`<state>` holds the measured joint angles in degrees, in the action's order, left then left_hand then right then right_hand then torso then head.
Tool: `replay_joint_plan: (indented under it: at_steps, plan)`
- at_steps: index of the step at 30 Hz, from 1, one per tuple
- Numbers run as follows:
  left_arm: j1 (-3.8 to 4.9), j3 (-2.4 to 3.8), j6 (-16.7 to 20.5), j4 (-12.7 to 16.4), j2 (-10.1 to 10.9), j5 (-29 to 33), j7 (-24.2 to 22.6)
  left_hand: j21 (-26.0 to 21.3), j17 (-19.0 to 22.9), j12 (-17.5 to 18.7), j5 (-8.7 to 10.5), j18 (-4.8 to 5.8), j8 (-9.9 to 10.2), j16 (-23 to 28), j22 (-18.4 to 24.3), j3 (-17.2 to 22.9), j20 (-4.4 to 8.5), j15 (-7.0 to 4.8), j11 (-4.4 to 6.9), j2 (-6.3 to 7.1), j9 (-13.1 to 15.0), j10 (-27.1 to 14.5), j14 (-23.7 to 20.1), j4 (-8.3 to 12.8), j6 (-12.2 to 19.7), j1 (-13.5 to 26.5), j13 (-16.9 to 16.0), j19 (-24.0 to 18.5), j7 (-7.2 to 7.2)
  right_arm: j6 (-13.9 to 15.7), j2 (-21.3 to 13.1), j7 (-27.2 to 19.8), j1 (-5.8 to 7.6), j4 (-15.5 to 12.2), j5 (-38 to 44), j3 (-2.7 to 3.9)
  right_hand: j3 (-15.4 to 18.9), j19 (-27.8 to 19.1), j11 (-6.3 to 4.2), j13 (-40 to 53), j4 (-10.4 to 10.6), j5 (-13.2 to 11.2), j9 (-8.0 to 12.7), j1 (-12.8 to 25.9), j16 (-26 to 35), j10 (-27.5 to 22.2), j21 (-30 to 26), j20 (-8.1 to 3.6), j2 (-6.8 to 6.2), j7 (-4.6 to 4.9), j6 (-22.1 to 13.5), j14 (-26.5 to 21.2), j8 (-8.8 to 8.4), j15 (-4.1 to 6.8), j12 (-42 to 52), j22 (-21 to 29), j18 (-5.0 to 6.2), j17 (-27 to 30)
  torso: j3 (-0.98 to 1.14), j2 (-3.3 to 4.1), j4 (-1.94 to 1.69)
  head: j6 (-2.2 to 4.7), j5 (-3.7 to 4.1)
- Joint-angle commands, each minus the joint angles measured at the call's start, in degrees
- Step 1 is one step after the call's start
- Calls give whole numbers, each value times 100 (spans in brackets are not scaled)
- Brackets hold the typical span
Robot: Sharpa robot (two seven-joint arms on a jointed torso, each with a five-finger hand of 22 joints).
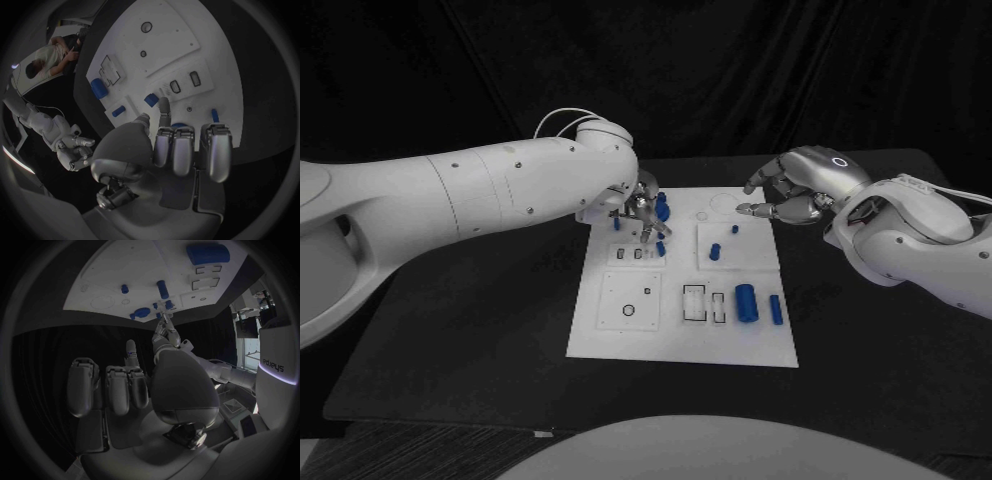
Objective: Assemble the parts on the task board
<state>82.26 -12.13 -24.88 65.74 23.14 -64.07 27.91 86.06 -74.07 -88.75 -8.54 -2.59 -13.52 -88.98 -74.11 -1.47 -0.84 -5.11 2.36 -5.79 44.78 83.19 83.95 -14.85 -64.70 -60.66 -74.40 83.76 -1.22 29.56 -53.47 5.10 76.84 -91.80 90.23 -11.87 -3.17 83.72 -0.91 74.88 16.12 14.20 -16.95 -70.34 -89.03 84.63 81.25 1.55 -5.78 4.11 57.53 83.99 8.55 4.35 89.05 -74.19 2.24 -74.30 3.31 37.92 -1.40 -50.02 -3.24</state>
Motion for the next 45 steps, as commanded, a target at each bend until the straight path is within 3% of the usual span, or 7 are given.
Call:
replay_joint_plan:
  at_steps: [1,7,38,45]
  plan:
    - [-28,6,-60,-24,-32,-12,-9,-1,-1593,-125,-84,96,74,-102,-1042,124,-26,-34,44,56,-67,681,605,43,-96,-24,-1560,216,3,45,4,109,-12,6,44,5,-164,265,27,1512,33,89,-50,23,-97,537,112,55,138,13,16,601,52,-13,95,-1325,-30,-1570,1,-3,5,2,-6]
    - [-81,6,-93,-36,-58,-12,-5,-7,-1593,-125,0,94,74,-102,-1039,120,-15,-47,58,57,-58,681,605,30,-170,23,-1560,213,21,46,11,112,-12,25,44,5,-164,265,27,1512,33,89,-50,23,-97,537,112,55,138,13,16,601,52,-13,95,-1325,-30,-1570,3,-9,2,2,0]
    - [-225,6,-123,-59,-134,-11,79,-41,-1593,-125,-15,84,224,-102,-1008,176,-2,-54,55,70,-130,681,605,115,-118,-20,-1560,187,5,64,43,94,-13,59,44,5,-164,260,31,1512,31,96,-49,17,-97,537,101,58,142,15,20,601,50,-16,95,-1321,-27,-1570,0,-15,-4,2,-10]
    - [-238,6,-88,-71,-153,-11,39,-59,-1593,-125,-199,82,412,-102,-1005,295,-17,-36,34,65,-290,681,605,264,-133,-116,-1560,182,-19,58,47,97,-13,62,44,5,-164,260,31,1512,31,96,-49,17,-97,537,101,58,142,15,20,601,50,-16,95,-1321,-27,-1570,3,-12,-2,2,-14]
